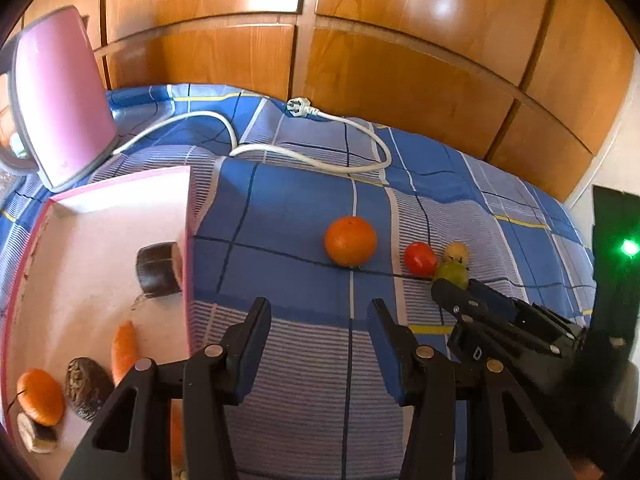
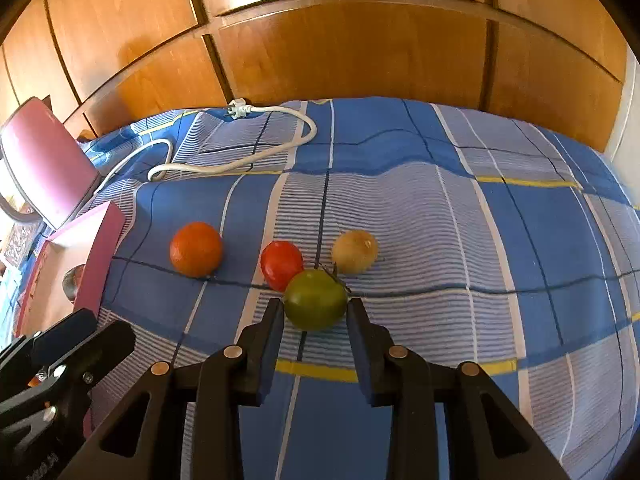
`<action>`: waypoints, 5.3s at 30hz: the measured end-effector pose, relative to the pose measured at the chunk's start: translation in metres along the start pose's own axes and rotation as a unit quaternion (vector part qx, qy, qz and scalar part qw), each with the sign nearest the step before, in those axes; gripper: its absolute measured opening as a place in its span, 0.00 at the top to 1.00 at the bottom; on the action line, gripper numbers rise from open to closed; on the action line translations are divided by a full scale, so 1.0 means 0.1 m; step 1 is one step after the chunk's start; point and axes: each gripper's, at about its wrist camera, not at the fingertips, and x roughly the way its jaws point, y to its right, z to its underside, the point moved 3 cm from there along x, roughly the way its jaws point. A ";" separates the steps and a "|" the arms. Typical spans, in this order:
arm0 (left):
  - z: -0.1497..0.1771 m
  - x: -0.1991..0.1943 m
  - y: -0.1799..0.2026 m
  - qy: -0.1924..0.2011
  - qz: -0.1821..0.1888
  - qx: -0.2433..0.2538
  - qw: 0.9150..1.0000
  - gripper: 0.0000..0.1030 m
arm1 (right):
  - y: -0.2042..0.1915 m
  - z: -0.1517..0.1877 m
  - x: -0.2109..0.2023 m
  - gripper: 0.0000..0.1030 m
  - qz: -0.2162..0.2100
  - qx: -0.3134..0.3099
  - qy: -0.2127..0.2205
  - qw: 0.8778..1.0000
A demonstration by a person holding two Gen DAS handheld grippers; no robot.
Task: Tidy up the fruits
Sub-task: 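Withdraw both tools from the tray toward the orange and green tomato, then grasp the orange with the left tool while the right grasps the green tomato, then lift the orange with the left tool while the right lifts the green tomato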
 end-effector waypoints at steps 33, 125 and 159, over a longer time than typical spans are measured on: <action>-0.39 0.73 0.13 -0.036 0.028 -0.014 0.999 0.62 | 0.05 -0.03 0.07 0.68 -0.033 0.001 0.013 0.999; 0.75 -0.88 0.39 0.084 0.000 0.086 0.993 0.63 | 0.24 0.93 -0.76 0.71 0.022 0.003 0.042 0.999; 0.65 -1.03 -0.25 0.087 -0.030 0.009 0.996 0.63 | 0.11 0.88 -0.72 0.59 -0.026 0.023 0.011 0.999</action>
